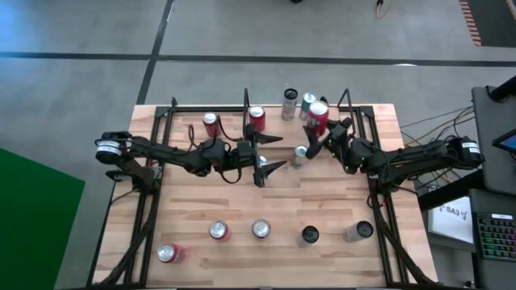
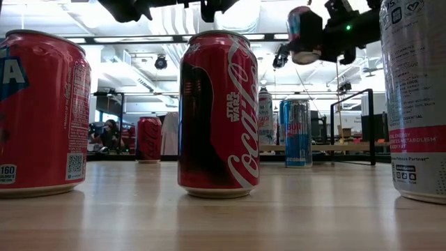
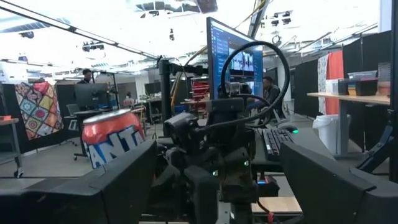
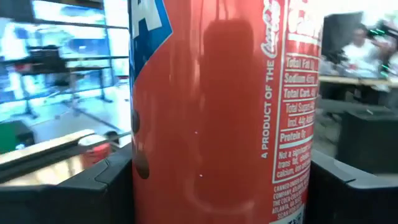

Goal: Place canned beverage on shelf
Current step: Put the red soda can on the shelf

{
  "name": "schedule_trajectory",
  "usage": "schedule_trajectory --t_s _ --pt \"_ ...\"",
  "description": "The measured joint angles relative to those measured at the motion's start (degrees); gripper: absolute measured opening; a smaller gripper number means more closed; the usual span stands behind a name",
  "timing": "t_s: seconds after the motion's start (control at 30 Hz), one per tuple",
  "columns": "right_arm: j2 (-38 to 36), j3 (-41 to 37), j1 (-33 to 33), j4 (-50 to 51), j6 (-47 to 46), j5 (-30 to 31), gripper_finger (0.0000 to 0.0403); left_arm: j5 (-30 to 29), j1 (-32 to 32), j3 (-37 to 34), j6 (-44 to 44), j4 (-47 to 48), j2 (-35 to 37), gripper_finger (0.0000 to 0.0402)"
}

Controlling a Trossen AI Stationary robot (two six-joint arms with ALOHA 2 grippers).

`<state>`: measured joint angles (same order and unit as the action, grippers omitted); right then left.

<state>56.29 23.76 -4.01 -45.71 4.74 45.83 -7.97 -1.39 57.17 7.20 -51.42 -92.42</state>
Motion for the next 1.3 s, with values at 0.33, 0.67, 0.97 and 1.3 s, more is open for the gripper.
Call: schedule_trajectory --t_s 0.33,0.67,0.97,1.3 --pt "0.4 -1.0 0.0 0.8 -4.5 4.8 0.0285 0.0 0.0 0.0 0.0 1.7 0.4 0.0323" --pt "-0.4 -1.0 2.1 -2.6 3.5 -37.0 0.0285 9.6 1.4 -0.5 -0.8 6.0 0.2 0.0323" --pt "-0.3 -0.9 4.7 -1.1 3.9 -38.4 0.0285 8.8 2.8 0.3 -1.3 2.0 -2.9 0.0323" --pt "0.1 -0.9 4.7 -1.0 4.3 -38.3 0.0285 10.5 3.5 6.8 -1.8 -2.0 -10.8 0.0323"
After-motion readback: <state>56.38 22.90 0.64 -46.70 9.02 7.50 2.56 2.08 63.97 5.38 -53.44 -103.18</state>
